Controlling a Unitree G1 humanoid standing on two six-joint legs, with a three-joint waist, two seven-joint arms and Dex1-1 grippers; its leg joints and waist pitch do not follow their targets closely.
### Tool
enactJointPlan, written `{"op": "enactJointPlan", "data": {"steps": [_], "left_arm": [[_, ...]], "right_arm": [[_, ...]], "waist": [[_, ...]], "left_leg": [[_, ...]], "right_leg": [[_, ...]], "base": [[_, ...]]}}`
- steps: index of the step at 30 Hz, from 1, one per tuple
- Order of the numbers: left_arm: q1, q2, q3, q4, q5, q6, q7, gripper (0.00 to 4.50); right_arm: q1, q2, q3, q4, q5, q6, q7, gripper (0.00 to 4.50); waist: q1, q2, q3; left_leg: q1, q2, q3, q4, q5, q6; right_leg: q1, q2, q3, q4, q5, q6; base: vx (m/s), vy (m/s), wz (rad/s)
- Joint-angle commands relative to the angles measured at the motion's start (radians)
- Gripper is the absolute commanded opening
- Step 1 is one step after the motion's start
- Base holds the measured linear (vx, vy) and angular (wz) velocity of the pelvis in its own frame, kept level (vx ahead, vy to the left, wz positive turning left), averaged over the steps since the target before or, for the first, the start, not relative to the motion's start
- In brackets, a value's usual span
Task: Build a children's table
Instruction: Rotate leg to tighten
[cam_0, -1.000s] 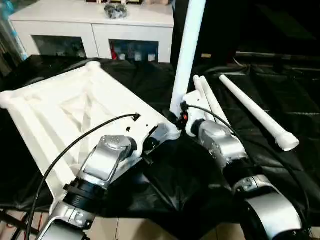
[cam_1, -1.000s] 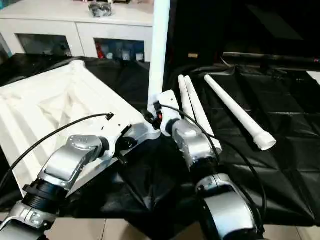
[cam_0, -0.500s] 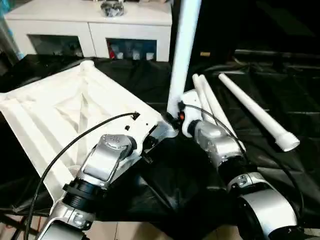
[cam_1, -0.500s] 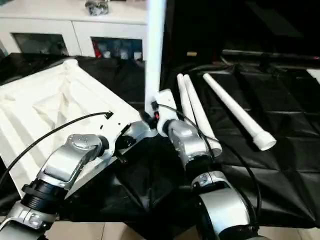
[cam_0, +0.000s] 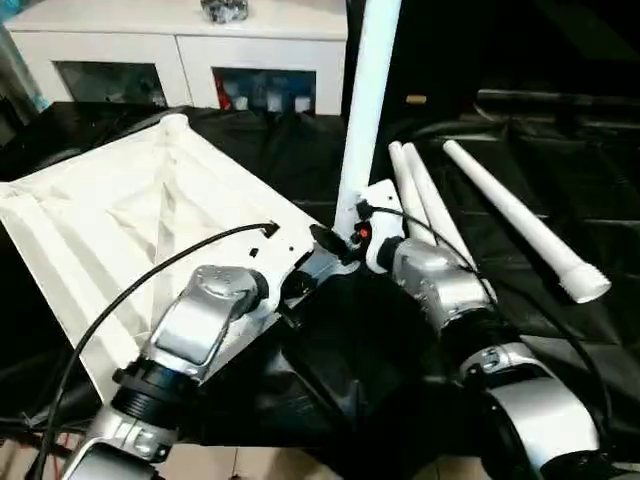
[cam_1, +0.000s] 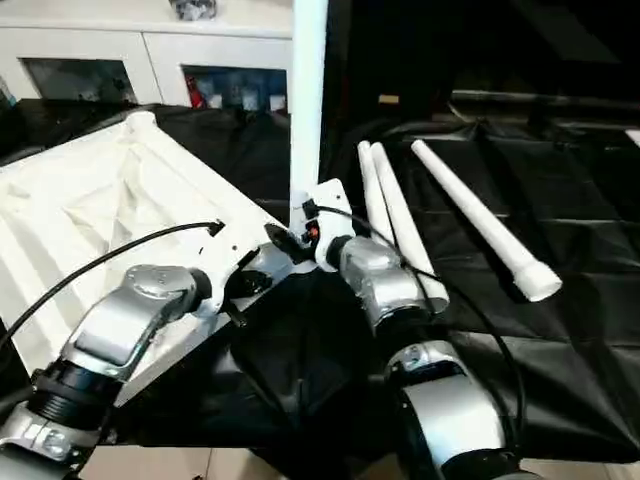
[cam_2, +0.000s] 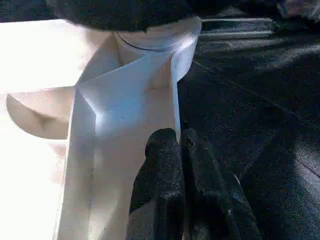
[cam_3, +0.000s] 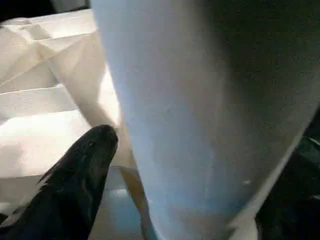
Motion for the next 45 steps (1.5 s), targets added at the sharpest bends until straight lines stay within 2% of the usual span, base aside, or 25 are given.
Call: {"op": "enactJointPlan", "data": {"steps": [1, 4, 8, 11, 13, 15, 17, 18, 23, 25, 26, 29, 31, 35, 41, 45], "left_arm": [[0.006, 0.007, -0.04, -0.027, -0.028, -0.041, -0.057, 0.0], [0.011, 0.028, -0.046, -0.025, -0.032, -0.064, -0.085, 0.0], [0.015, 0.053, -0.051, -0.019, -0.045, -0.093, -0.128, 0.0], [0.019, 0.081, -0.058, -0.012, -0.062, -0.145, -0.185, 0.0], [0.023, 0.097, -0.062, -0.006, -0.068, -0.182, -0.22, 0.0], [0.025, 0.104, -0.065, -0.001, -0.068, -0.211, -0.237, 0.0], [0.032, 0.126, -0.064, 0.003, -0.102, -0.257, -0.316, 0.0], [0.032, 0.132, -0.064, 0.006, -0.11, -0.259, -0.334, 0.0], [0.025, 0.167, -0.08, 0.034, -0.109, -0.299, -0.388, 0.0], [0.021, 0.176, -0.082, 0.049, -0.112, -0.314, -0.412, 0.0], [0.018, 0.18, -0.083, 0.059, -0.111, -0.323, -0.425, 0.0], [0.002, 0.191, -0.087, 0.11, -0.098, -0.373, -0.459, 0.0], [-0.011, 0.193, -0.086, 0.141, -0.102, -0.395, -0.476, 0.0], [-0.024, 0.195, -0.089, 0.165, -0.098, -0.407, -0.489, 0.0], [-0.036, 0.192, -0.087, 0.199, -0.091, -0.43, -0.498, 0.0], [-0.037, 0.186, -0.083, 0.214, -0.089, -0.436, -0.5, 0.0]], "right_arm": [[0.03, 0.001, 0.062, -0.036, -0.003, 0.044, 0.09, 4.1], [0.051, -0.032, 0.086, -0.096, -0.01, 0.066, 0.149, 4.1], [0.084, -0.077, 0.108, -0.178, -0.003, 0.104, 0.236, 4.1], [0.115, -0.118, 0.118, -0.248, 0.018, 0.137, 0.311, 4.1], [0.129, -0.141, 0.13, -0.28, 0.021, 0.145, 0.342, 4.1], [0.137, -0.152, 0.135, -0.296, 0.021, 0.149, 0.357, 4.1], [0.153, -0.188, 0.137, -0.342, 0.031, 0.181, 0.394, 4.1], [0.16, -0.198, 0.141, -0.36, 0.031, 0.189, 0.406, 4.1], [0.183, -0.227, 0.151, -0.415, 0.033, 0.213, 0.451, 4.1], [0.188, -0.235, 0.156, -0.423, 0.027, 0.21, 0.454, 4.1], [0.187, -0.237, 0.158, -0.421, 0.023, 0.21, 0.449, 3.85], [0.192, -0.242, 0.165, -0.432, 0.021, 0.224, 0.45, 3.65], [0.201, -0.247, 0.174, -0.448, 0.017, 0.234, 0.455, 3.41], [0.205, -0.248, 0.183, -0.452, 0.012, 0.236, 0.456, 3.08], [0.213, -0.248, 0.191, -0.452, 0.012, 0.235, 0.451, 2.67], [0.223, -0.243, 0.192, -0.458, 0.015, 0.244, 0.445, 2.58]], "waist": [[0.009, 0.006, -0.057], [0.017, 0.007, -0.056], [0.023, 0.011, -0.054], [0.03, 0.01, -0.057], [0.033, 0.012, -0.058], [0.037, 0.01, -0.057], [0.042, 0.011, -0.058], [0.045, 0.014, -0.058], [0.048, 0.016, -0.06], [0.047, 0.015, -0.058], [0.047, 0.016, -0.058], [0.047, 0.017, -0.057], [0.049, 0.019, -0.057], [0.051, 0.02, -0.06], [0.055, 0.021, -0.06], [0.059, 0.021, -0.059]], "left_leg": [[0.004, 0.054, -0.016, -0.051, -0.095, 0.084], [0.007, 0.057, -0.015, -0.05, -0.097, 0.089], [0.01, 0.059, -0.015, -0.052, -0.125, 0.069], [0.012, 0.057, -0.015, -0.048, -0.096, 0.076], [0.01, 0.057, -0.015, -0.047, -0.08, 0.08], [0.009, 0.056, -0.015, -0.047, -0.08, 0.084], [0.011, 0.056, -0.015, -0.046, -0.079, 0.08], [0.011, 0.055, -0.015, -0.046, -0.079, 0.078], [0.013, 0.057, -0.014, -0.044, -0.084, 0.074], [0.012, 0.056, -0.014, -0.044, -0.098, 0.064], [0.012, 0.056, -0.015, -0.045, -0.106, 0.056], [0.015, 0.055, -0.014, -0.046, -0.126, 0.042], [0.018, 0.057, -0.014, -0.046, -0.126, 0.037], [0.014, 0.056, -0.015, -0.044, -0.11, 0.037], [0.014, 0.056, -0.015, -0.043, -0.125, 0.028], [0.015, 0.057, -0.016, -0.043, -0.132, 0.023]], "right_leg": [[0.055, -0.082, 0.048, -0.059, 0.087, -0.283], [0.054, -0.081, 0.047, -0.06, 0.076, -0.282], [0.052, -0.081, 0.048, -0.062, 0.021, -0.274], [0.054, -0.078, 0.048, -0.057, 0.067, -0.267], [0.054, -0.079, 0.047, -0.053, 0.097, -0.275], [0.056, -0.079, 0.046, -0.055, 0.095, -0.274], [0.056, -0.078, 0.046, -0.055, 0.09, -0.27], [0.057, -0.078, 0.046, -0.053, 0.091, -0.268], [0.055, -0.078, 0.045, -0.05, 0.108, -0.272], [0.055, -0.079, 0.045, -0.052, 0.08, -0.274], [0.055, -0.079, 0.046, -0.052, 0.06, -0.272], [0.053, -0.077, 0.046, -0.057, 0.018, -0.262], [0.052, -0.078, 0.047, -0.055, 0.023, -0.262], [0.055, -0.079, 0.046, -0.05, 0.061, -0.269], [0.056, -0.08, 0.047, -0.05, 0.042, -0.267], [0.055, -0.081, 0.047, -0.051, 0.028, -0.262]], "base": [[0.0, 0.0, 0.0], [0.0, 0.0, 0.0], [0.0, 0.0, 0.0], [0.0, 0.0, 0.0], [0.0, 0.0, 0.0], [0.0, 0.0, 0.0], [0.0, 0.0, 0.0], [0.0, 0.0, 0.0], [0.0, 0.0, 0.0], [0.0, 0.0, 0.0], [0.0, 0.0, 0.0], [0.0, 0.0, 0.0], [0.0, 0.0, 0.0], [0.0, 0.0, 0.0], [0.0, 0.0, 0.0], [0.0, 0.0, 0.0]]}}
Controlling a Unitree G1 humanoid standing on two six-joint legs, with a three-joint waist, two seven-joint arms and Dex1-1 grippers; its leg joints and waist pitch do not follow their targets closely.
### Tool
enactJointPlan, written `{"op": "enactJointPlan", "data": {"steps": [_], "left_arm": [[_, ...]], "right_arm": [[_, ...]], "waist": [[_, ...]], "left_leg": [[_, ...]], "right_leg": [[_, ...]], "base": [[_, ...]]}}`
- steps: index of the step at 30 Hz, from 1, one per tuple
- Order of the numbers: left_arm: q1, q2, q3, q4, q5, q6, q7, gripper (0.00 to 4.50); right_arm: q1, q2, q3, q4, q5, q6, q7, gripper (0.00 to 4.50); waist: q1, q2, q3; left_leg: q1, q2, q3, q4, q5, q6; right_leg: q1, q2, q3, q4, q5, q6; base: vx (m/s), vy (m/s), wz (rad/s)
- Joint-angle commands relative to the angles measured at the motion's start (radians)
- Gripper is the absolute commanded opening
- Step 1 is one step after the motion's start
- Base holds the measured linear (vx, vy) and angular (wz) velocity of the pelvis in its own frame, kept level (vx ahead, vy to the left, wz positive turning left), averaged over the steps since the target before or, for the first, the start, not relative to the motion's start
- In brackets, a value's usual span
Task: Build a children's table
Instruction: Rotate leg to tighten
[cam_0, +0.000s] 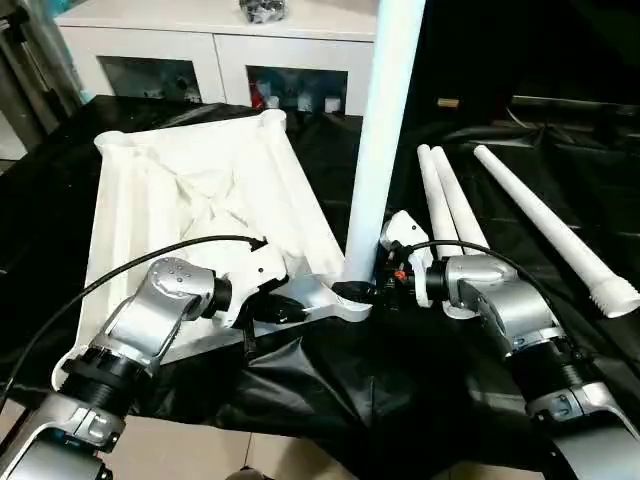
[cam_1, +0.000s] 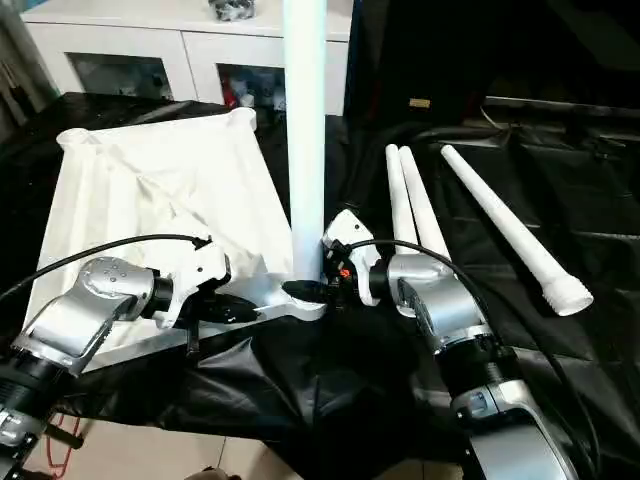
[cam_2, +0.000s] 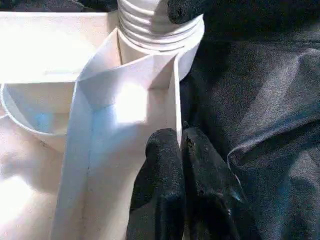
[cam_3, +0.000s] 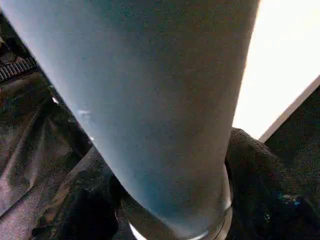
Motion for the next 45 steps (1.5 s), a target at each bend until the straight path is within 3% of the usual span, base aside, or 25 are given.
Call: {"op": "enactJointPlan", "data": {"steps": [1, 6, 11, 13, 15, 17, 18, 21, 22, 23, 25, 27, 31, 36, 42, 45], "left_arm": [[-0.011, -0.024, -0.029, -0.004, -0.01, -0.008, -0.025, 0.0], [-0.013, -0.059, -0.006, 0.006, -0.013, 0.015, 0.035, 0.0], [-0.043, -0.156, 0.031, 0.043, 0.028, 0.092, 0.242, 0.0], [-0.06, -0.221, 0.048, 0.048, 0.041, 0.154, 0.34, 0.0], [-0.064, -0.24, 0.052, 0.048, 0.044, 0.168, 0.367, 0.0], [-0.072, -0.278, 0.052, 0.047, 0.052, 0.193, 0.411, 0.0], [-0.075, -0.293, 0.05, 0.046, 0.055, 0.202, 0.428, 0.0], [-0.078, -0.318, 0.032, 0.038, 0.078, 0.207, 0.46, 0.0], [-0.075, -0.333, 0.023, 0.028, 0.087, 0.217, 0.474, 0.0], [-0.073, -0.338, 0.021, 0.023, 0.089, 0.222, 0.478, 0.0], [-0.071, -0.34, 0.018, 0.017, 0.091, 0.226, 0.482, 0.0], [-0.062, -0.331, 0.012, 0.003, 0.09, 0.223, 0.475, 0.0], [-0.042, -0.3, 0.011, -0.024, 0.082, 0.203, 0.431, 0.0], [-0.003, -0.235, -0.002, -0.076, 0.059, 0.169, 0.33, 0.0], [0.031, -0.16, -0.016, -0.119, 0.018, 0.13, 0.201, 0.0], [0.041, -0.146, -0.002, -0.127, -0.021, 0.102, 0.134, 0.0]], "right_arm": [[0.019, 0.016, 0.034, -0.016, -0.004, 0.015, -0.003, 2.58], [0.023, 0.06, 0.002, 0.037, -0.013, 0.0, -0.097, 2.56], [-0.024, 0.163, -0.065, 0.212, -0.049, -0.031, -0.366, 2.56], [-0.069, 0.224, -0.109, 0.305, -0.041, -0.03, -0.493, 2.56], [-0.082, 0.24, -0.116, 0.328, -0.039, -0.029, -0.521, 2.56], [-0.111, 0.275, -0.132, 0.377, -0.038, -0.03, -0.586, 2.56], [-0.122, 0.285, -0.134, 0.395, -0.039, -0.03, -0.604, 2.56], [-0.15, 0.312, -0.138, 0.441, -0.047, -0.049, -0.634, 2.56], [-0.174, 0.332, -0.159, 0.484, -0.038, -0.074, -0.646, 2.56], [-0.186, 0.34, -0.169, 0.502, -0.033, -0.082, -0.648, 3.11], [-0.199, 0.347, -0.179, 0.52, -0.028, -0.088, -0.644, 3.28], [-0.214, 0.35, -0.18, 0.537, -0.032, -0.102, -0.637, 3.46], [-0.22, 0.329, -0.153, 0.528, -0.051, -0.123, -0.586, 3.81], [-0.2, 0.257, -0.091, 0.454, -0.081, -0.129, -0.428, 3.81], [-0.135, 0.136, -0.036, 0.281, -0.049, -0.106, -0.161, 3.81], [-0.092, 0.074, 0.003, 0.192, -0.037, -0.085, -0.041, 3.81]], "waist": [[-0.005, 0.01, -0.063], [-0.006, 0.01, -0.058], [-0.025, 0.009, -0.049], [-0.033, 0.008, -0.047], [-0.036, 0.007, -0.048], [-0.039, 0.007, -0.05], [-0.04, 0.001, -0.05], [-0.043, 0.005, -0.052], [-0.045, -0.003, -0.053], [-0.044, 0.003, -0.053], [-0.046, -0.002, -0.053], [-0.045, 0.002, -0.056], [-0.045, 0.003, -0.061], [-0.049, 0.007, -0.062], [-0.04, 0.01, -0.063], [-0.024, 0.01, -0.065]], "left_leg": [[0.014, 0.055, -0.015, -0.059, -0.139, 0.024], [0.017, 0.055, -0.017, -0.063, -0.192, -0.004], [0.024, 0.051, -0.023, -0.071, -0.292, -0.042], [0.022, 0.051, -0.024, -0.071, -0.304, -0.042], [0.023, 0.049, -0.025, -0.071, -0.309, -0.041], [0.021, 0.05, -0.025, -0.071, -0.297, -0.036], [0.02, 0.049, -0.024, -0.071, -0.295, -0.031], [0.016, 0.049, -0.023, -0.069, -0.273, -0.018], [0.013, 0.049, -0.021, -0.068, -0.258, -0.01], [0.013, 0.05, -0.022, -0.068, -0.249, -0.007], [0.011, 0.049, -0.021, -0.069, -0.249, 0.0], [0.012, 0.051, -0.021, -0.067, -0.238, 0.005], [0.005, 0.051, -0.019, -0.064, -0.18, 0.025], [0.002, 0.051, -0.017, -0.059, -0.161, 0.05], [0.008, 0.057, -0.015, -0.058, -0.144, 0.064], [0.01, 0.059, -0.014, -0.055, -0.111, 0.081]], "right_leg": [[0.05, -0.08, 0.048, -0.064, 0.013, -0.261], [0.046, -0.083, 0.05, -0.072, -0.08, -0.25], [0.038, -0.085, 0.051, -0.091, -0.284, -0.213], [0.035, -0.087, 0.053, -0.095, -0.324, -0.201], [0.034, -0.087, 0.052, -0.099, -0.35, -0.19], [0.033, -0.085, 0.053, -0.097, -0.319, -0.193], [0.033, -0.084, 0.053, -0.099, -0.315, -0.193], [0.036, -0.085, 0.053, -0.096, -0.281, -0.197], [0.037, -0.084, 0.053, -0.095, -0.26, -0.2], [0.036, -0.086, 0.053, -0.092, -0.244, -0.208], [0.038, -0.084, 0.051, -0.093, -0.244, -0.208], [0.037, -0.086, 0.052, -0.091, -0.225, -0.214], [0.043, -0.084, 0.049, -0.08, -0.109, -0.237], [0.048, -0.083, 0.048, -0.076, -0.057, -0.253], [0.047, -0.08, 0.046, -0.071, -0.004, -0.268], [0.048, -0.077, 0.044, -0.066, 0.047, -0.272]], "base": [[0.0, 0.0, 0.0], [0.0, 0.0, 0.0], [0.0, 0.0, 0.0], [0.0, 0.0, 0.0], [0.0, 0.0, 0.0], [0.0, 0.0, 0.0], [0.0, 0.0, 0.0], [0.0, 0.0, 0.0], [0.0, 0.0, 0.0], [0.0, 0.0, 0.0], [0.0, 0.0, 0.0], [0.0, 0.0, 0.0], [0.0, 0.0, 0.0], [0.0, 0.0, 0.0], [0.0, 0.0, 0.0], [0.0, 0.0, 0.0]]}}
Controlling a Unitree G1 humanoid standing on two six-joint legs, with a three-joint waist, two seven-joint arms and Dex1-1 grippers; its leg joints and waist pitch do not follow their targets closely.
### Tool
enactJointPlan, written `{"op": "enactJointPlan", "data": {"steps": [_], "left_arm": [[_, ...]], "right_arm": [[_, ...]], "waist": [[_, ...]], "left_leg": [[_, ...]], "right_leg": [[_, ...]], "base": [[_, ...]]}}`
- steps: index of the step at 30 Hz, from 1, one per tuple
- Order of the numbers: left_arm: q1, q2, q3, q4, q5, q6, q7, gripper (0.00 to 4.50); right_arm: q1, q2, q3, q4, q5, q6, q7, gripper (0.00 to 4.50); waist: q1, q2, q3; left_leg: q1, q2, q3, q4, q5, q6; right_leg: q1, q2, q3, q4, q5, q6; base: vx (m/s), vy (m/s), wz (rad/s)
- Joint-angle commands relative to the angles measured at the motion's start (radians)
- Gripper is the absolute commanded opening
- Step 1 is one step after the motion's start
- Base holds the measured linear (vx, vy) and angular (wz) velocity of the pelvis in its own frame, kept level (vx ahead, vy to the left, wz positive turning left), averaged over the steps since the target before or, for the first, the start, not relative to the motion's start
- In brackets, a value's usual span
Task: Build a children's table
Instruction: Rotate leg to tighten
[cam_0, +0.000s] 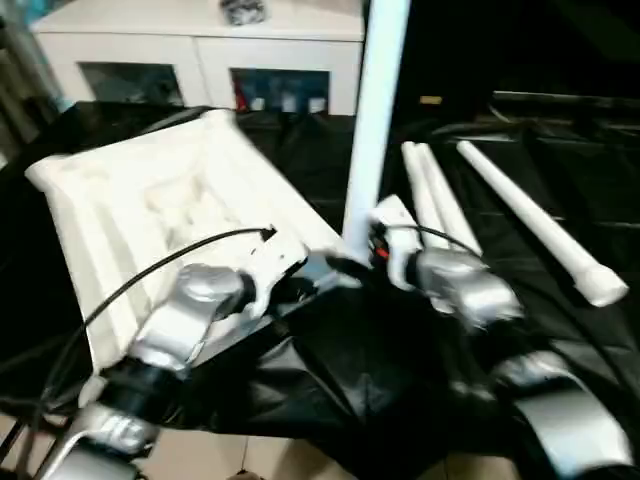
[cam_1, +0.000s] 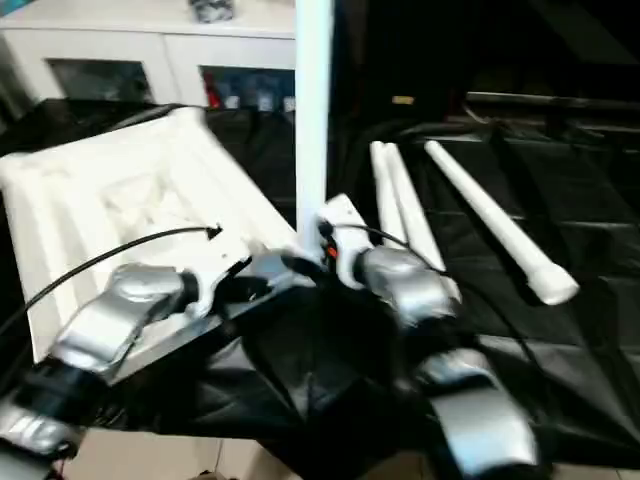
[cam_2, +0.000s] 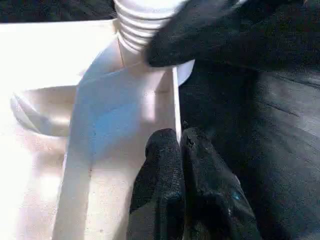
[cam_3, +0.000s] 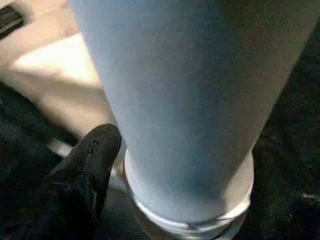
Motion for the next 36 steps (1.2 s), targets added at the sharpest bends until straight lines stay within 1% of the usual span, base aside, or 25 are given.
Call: {"op": "enactJointPlan", "data": {"steps": [1, 3, 4, 6, 7, 8, 10, 12, 15, 16, 18, 19, 21, 24, 25, 26, 27, 28, 29, 30, 31, 32, 33, 34, 36], "left_arm": [[0.0, -0.017, -0.047, -0.04, -0.055, -0.039, -0.09, 0.0], [0.001, -0.005, -0.054, -0.038, -0.055, -0.058, -0.114, 0.0], [0.001, 0.011, -0.061, -0.035, -0.057, -0.074, -0.142, 0.0], [0.001, 0.028, -0.066, -0.031, -0.059, -0.084, -0.17, 0.0], [0.001, 0.046, -0.071, -0.03, -0.06, -0.085, -0.194, 0.0], [0.001, 0.05, -0.072, -0.031, -0.06, -0.085, -0.2, 0.0], [0.001, 0.061, -0.072, -0.032, -0.064, -0.081, -0.221, 0.0], [0.001, 0.068, -0.071, -0.03, -0.066, -0.087, -0.239, 0.0], [0.005, 0.077, -0.073, -0.031, -0.066, -0.089, -0.253, 0.0], [0.005, 0.077, -0.073, -0.031, -0.066, -0.089, -0.253, 0.0], [0.007, 0.08, -0.075, -0.033, -0.068, -0.091, -0.254, 0.0], [0.01, 0.081, -0.076, -0.034, -0.069, -0.091, -0.255, 0.0], [0.012, 0.079, -0.076, -0.034, -0.068, -0.091, -0.254, 0.0], [0.013, 0.067, -0.068, -0.028, -0.064, -0.088, -0.235, 0.0], [0.009, 0.051, -0.059, -0.017, -0.056, -0.084, -0.205, 0.0], [0.003, 0.038, -0.052, -0.004, -0.047, -0.083, -0.176, 0.0], [-0.006, 0.02, -0.044, 0.012, -0.039, -0.077, -0.141, 0.0], [-0.019, 0.0, -0.034, 0.031, -0.028, -0.067, -0.096, 0.0], [-0.032, -0.02, -0.026, 0.052, -0.018, -0.067, -0.055, 0.0], [-0.045, -0.042, -0.016, 0.074, -0.012, -0.066, -0.018, 0.0], [-0.054, -0.056, -0.01, 0.088, -0.009, -0.067, 0.004, 0.0], [-0.067, -0.075, -0.007, 0.108, 0.001, -0.065, 0.036, 0.0], [-0.078, -0.088, -0.006, 0.122, 0.01, -0.061, 0.06, 0.0], [-0.091, -0.109, -0.001, 0.137, 0.018, -0.046, 0.095, 0.0], [-0.101, -0.127, 0.005, 0.148, 0.023, -0.03, 0.128, 0.0]], "right_arm": [[0.012, -0.004, 0.054, -0.07, 0.02, 0.018, 0.092, 3.81], [0.021, -0.016, 0.062, -0.085, 0.02, 0.02, 0.107, 3.81], [0.035, -0.03, 0.069, -0.11, 0.022, 0.026, 0.128, 3.81], [0.045, -0.039, 0.071, -0.13, 0.024, 0.033, 0.14, 3.81], [0.055, -0.043, 0.071, -0.149, 0.024, 0.043, 0.146, 3.56], [0.057, -0.044, 0.071, -0.155, 0.024, 0.046, 0.147, 3.48], [0.072, -0.051, 0.074, -0.19, 0.027, 0.066, 0.155, 3.43], [0.08, -0.053, 0.077, -0.208, 0.028, 0.076, 0.158, 3.14], [0.091, -0.052, 0.083, -0.224, 0.027, 0.084, 0.161, 3.02], [0.091, -0.052, 0.083, -0.224, 0.027, 0.084, 0.161, 2.9], [0.098, -0.05, 0.086, -0.234, 0.028, 0.092, 0.162, 2.85], [0.107, -0.045, 0.087, -0.242, 0.026, 0.097, 0.16, 2.84], [0.113, -0.04, 0.087, -0.245, 0.025, 0.101, 0.152, 2.83], [0.115, -0.021, 0.076, -0.229, 0.016, 0.097, 0.103, 2.83], [0.108, 0.003, 0.061, -0.198, 0.001, 0.079, 0.034, 2.83], [0.1, 0.021, 0.048, -0.169, -0.011, 0.063, -0.021, 2.83], [0.085, 0.043, 0.03, -0.125, -0.027, 0.047, -0.099, 2.82], [0.067, 0.068, 0.008, -0.074, -0.037, 0.035, -0.181, 2.82], [0.052, 0.087, -0.012, -0.033, -0.041, 0.033, -0.245, 2.81], [0.038, 0.108, -0.035, 0.005, -0.04, 0.033, -0.308, 2.81], [0.03, 0.121, -0.048, 0.026, -0.038, 0.035, -0.343, 2.81], [0.017, 0.141, -0.07, 0.055, -0.029, 0.041, -0.393, 2.8], [0.007, 0.157, -0.087, 0.077, -0.021, 0.046, -0.431, 2.8], [-0.005, 0.175, -0.103, 0.101, -0.014, 0.049, -0.474, 2.8], [-0.013, 0.189, -0.11, 0.114, -0.01, 0.049, -0.493, 2.8]], "waist": [[0.001, 0.004, -0.064], [0.004, 0.003, -0.062], [0.003, 0.005, -0.061], [0.005, 0.003, -0.062], [0.005, 0.004, -0.06], [0.004, 0.005, -0.06], [0.005, 0.005, -0.06], [0.004, 0.006, -0.061], [0.004, 0.005, -0.062], [0.003, 0.006, -0.062], [0.003, 0.003, -0.062], [0.005, 0.005, -0.062], [0.005, 0.003, -0.063], [0.003, 0.002, -0.061], [0.002, 0.001, -0.06], [-0.003, 0.0, -0.057], [-0.006, 0.002, -0.054], [-0.009, 0.002, -0.053], [-0.014, 0.0, -0.053], [-0.016, 0.001, -0.051], [-0.021, 0.001, -0.051], [-0.023, -0.003, -0.051], [-0.024, -0.001, -0.053], [-0.025, -0.002, -0.053], [-0.023, 0.002, -0.056]], "left_leg": [[0.014, 0.058, -0.014, -0.058, -0.109, 0.078], [0.014, 0.057, -0.013, -0.058, -0.118, 0.077], [0.014, 0.057, -0.014, -0.06, -0.131, 0.07], [0.014, 0.057, -0.015, -0.06, -0.132, 0.066], [0.015, 0.057, -0.015, -0.062, -0.142, 0.06], [0.015, 0.057, -0.015, -0.062, -0.142, 0.056], [0.017, 0.057, -0.015, -0.063, -0.141, 0.049], [0.017, 0.057, -0.015, -0.063, -0.141, 0.046], [0.016, 0.057, -0.016, -0.063, -0.135, 0.042], [0.016, 0.056, -0.015, -0.062, -0.133, 0.041], [0.015, 0.055, -0.015, -0.062, -0.129, 0.043], [0.015, 0.056, -0.015, -0.061, -0.125, 0.044], [0.015, 0.056, -0.016, -0.061, -0.114, 0.047], [0.014, 0.055, -0.015, -0.061, -0.123, 0.044], [0.014, 0.055, -0.015, -0.062, -0.135, 0.04], [0.016, 0.054, -0.014, -0.063, -0.151, 0.031], [0.016, 0.053, -0.015, -0.066, -0.168, 0.022], [0.021, 0.053, -0.017, -0.069, -0.207, -0.002], [0.022, 0.051, -0.02, -0.071, -0.226, -0.017], [0.022, 0.051, -0.021, -0.073, -0.236, -0.022], [0.024, 0.051, -0.02, -0.072, -0.25, -0.028], [0.023, 0.052, -0.021, -0.073, -0.254, -0.029], [0.023, 0.051, -0.021, -0.072, -0.249, -0.026], [0.02, 0.05, -0.02, -0.072, -0.241, -0.021], [0.02, 0.051, -0.02, -0.071, -0.216, -0.014]], "right_leg": [[0.049, -0.078, 0.044, -0.055, 0.048, -0.275], [0.048, -0.081, 0.045, -0.058, 0.033, -0.274], [0.047, -0.082, 0.045, -0.061, 0.008, -0.273], [0.048, -0.082, 0.045, -0.061, -0.005, -0.267], [0.047, -0.081, 0.045, -0.064, -0.025, -0.262], [0.047, -0.081, 0.046, -0.063, -0.03, -0.26], [0.046, -0.08, 0.045, -0.063, -0.031, -0.26], [0.046, -0.079, 0.045, -0.061, -0.03, -0.26], [0.047, -0.081, 0.046, -0.061, -0.022, -0.259], [0.047, -0.081, 0.046, -0.061, -0.017, -0.26], [0.049, -0.081, 0.046, -0.06, -0.012, -0.261], [0.048, -0.081, 0.046, -0.06, -0.009, -0.26], [0.049, -0.081, 0.046, -0.058, 0.004, -0.259], [0.048, -0.082, 0.046, -0.06, -0.017, -0.259], [0.048, -0.082, 0.047, -0.063, -0.039, -0.255], [0.044, -0.083, 0.048, -0.066, -0.072, -0.251], [0.042, -0.084, 0.048, -0.07, -0.104, -0.25], [0.041, -0.086, 0.048, -0.076, -0.18, -0.24], [0.042, -0.086, 0.048, -0.078, -0.226, -0.23], [0.041, -0.085, 0.048, -0.081, -0.243, -0.223], [0.037, -0.085, 0.05, -0.084, -0.261, -0.217], [0.039, -0.085, 0.05, -0.085, -0.266, -0.214], [0.039, -0.085, 0.051, -0.085, -0.262, -0.209], [0.038, -0.085, 0.052, -0.085, -0.249, -0.207], [0.039, -0.085, 0.051, -0.081, -0.208, -0.212]], "base": [[0.0, 0.0, 0.0], [0.0, 0.0, 0.0], [0.0, 0.0, 0.0], [0.0, 0.0, 0.0], [0.0, 0.0, 0.0], [0.0, 0.0, 0.0], [0.0, 0.0, 0.0], [0.0, 0.0, 0.0], [0.0, 0.0, 0.0], [0.0, 0.0, 0.0], [0.0, 0.0, 0.0], [0.0, 0.0, 0.0], [0.0, 0.0, 0.0], [0.0, 0.0, 0.0], [0.0, 0.0, 0.0], [0.0, 0.0, 0.0], [0.0, 0.0, 0.0], [0.0, 0.0, 0.0], [0.0, 0.0, 0.0], [0.0, 0.0, 0.0], [0.0, 0.0, 0.0], [0.0, 0.0, 0.0], [0.0, 0.0, 0.0], [0.0, 0.0, 0.0], [0.0, 0.0, 0.0]]}}
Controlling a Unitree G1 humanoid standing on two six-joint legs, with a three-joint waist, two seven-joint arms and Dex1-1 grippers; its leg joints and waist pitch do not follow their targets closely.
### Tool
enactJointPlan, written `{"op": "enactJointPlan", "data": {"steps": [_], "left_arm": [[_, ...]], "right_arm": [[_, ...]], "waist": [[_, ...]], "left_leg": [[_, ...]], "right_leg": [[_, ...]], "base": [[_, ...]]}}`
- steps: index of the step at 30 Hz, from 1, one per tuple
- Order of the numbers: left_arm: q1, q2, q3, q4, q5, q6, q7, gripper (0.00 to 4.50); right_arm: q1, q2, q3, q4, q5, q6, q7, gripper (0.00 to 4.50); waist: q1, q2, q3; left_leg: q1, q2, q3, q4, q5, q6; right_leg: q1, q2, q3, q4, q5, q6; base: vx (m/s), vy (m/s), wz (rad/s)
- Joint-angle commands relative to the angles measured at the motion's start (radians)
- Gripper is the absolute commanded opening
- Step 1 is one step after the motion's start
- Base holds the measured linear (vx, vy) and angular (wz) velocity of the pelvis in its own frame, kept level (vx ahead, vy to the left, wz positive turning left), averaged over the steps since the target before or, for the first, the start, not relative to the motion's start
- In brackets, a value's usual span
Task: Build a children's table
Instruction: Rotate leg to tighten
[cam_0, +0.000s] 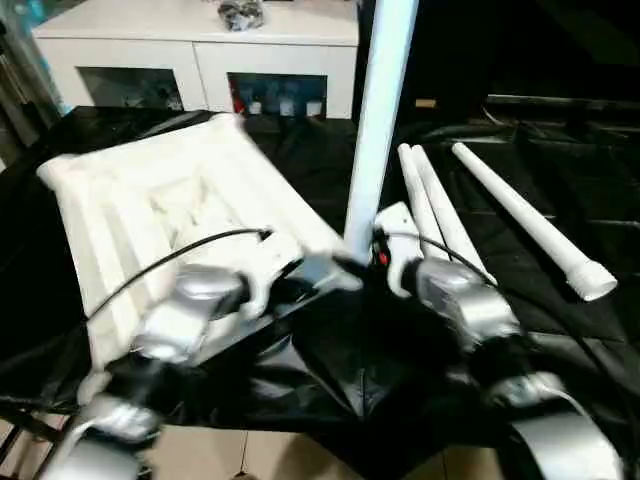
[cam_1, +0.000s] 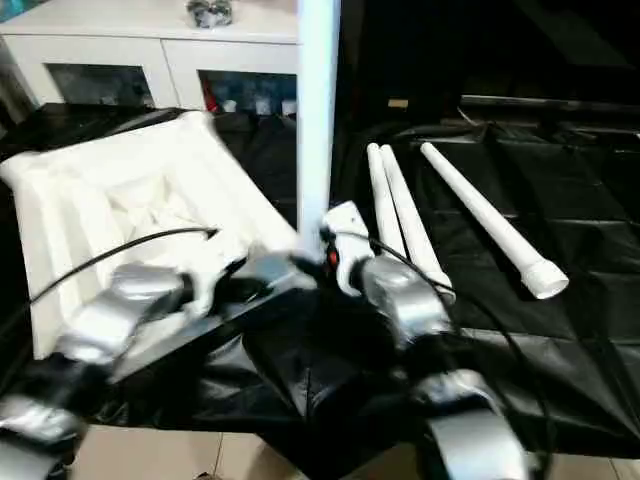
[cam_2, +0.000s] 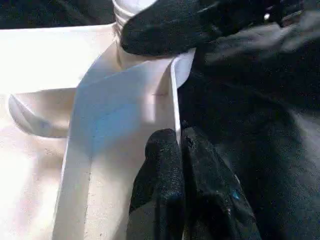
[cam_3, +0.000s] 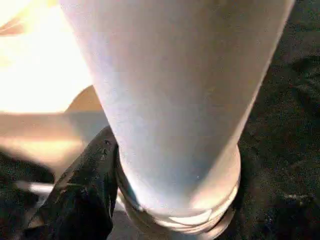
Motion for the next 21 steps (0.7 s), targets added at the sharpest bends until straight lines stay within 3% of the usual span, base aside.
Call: {"op": "enactJointPlan", "data": {"steps": [1, 4, 7, 11, 17, 21], "left_arm": [[-0.04, -0.063, -0.018, 0.005, -0.004, 0.027, 0.044, 0.0], [-0.061, -0.106, -0.017, 0.038, 0.017, 0.033, 0.096, 0.0], [-0.06, -0.108, -0.035, 0.038, 0.024, 0.015, 0.085, 0.0], [-0.042, -0.081, -0.049, 0.011, 0.01, -0.007, 0.035, 0.0], [-0.003, -0.027, -0.058, -0.054, -0.021, -0.025, -0.081, 0.0], [0.016, 0.026, -0.067, -0.082, -0.045, -0.051, -0.172, 0.0]], "right_arm": [[-0.013, 0.04, 0.0, 0.075, -0.003, 0.017, -0.074, 2.8], [-0.047, 0.084, -0.003, 0.135, -0.012, -0.027, -0.108, 2.8], [-0.06, 0.098, 0.0, 0.148, -0.009, -0.048, -0.091, 3.52], [-0.062, 0.086, 0.027, 0.146, -0.033, -0.072, -0.052, 3.84], [-0.045, 0.026, 0.062, 0.105, -0.042, -0.086, 0.082, 3.93], [-0.003, -0.056, 0.103, 0.005, -0.028, -0.082, 0.272, 3.93]], "waist": [[0.002, 0.001, -0.057], [0.002, 0.0, -0.058], [0.004, 0.0, -0.061], [0.004, 0.0, -0.06], [0.003, 0.002, -0.06], [0.005, 0.002, -0.06]], "left_leg": [[0.011, 0.051, -0.018, -0.07, -0.203, -0.003], [0.01, 0.05, -0.018, -0.068, -0.185, 0.003], [0.007, 0.051, -0.018, -0.066, -0.161, 0.022], [0.007, 0.051, -0.017, -0.067, -0.163, 0.034], [0.006, 0.054, -0.017, -0.066, -0.155, 0.045], [0.006, 0.055, -0.017, -0.066, -0.156, 0.055]], "right_leg": [[0.037, -0.083, 0.05, -0.082, -0.179, -0.218], [0.039, -0.085, 0.047, -0.08, -0.144, -0.234], [0.043, -0.085, 0.047, -0.075, -0.092, -0.239], [0.043, -0.085, 0.046, -0.075, -0.084, -0.246], [0.044, -0.086, 0.046, -0.071, -0.061, -0.256], [0.046, -0.083, 0.044, -0.07, -0.049, -0.258]], "base": [[0.0, 0.0, 0.0], [0.0, 0.0, 0.0], [0.0, 0.0, 0.0], [0.0, 0.0, 0.0], [0.0, 0.0, 0.0], [0.0, 0.0, 0.0]]}}
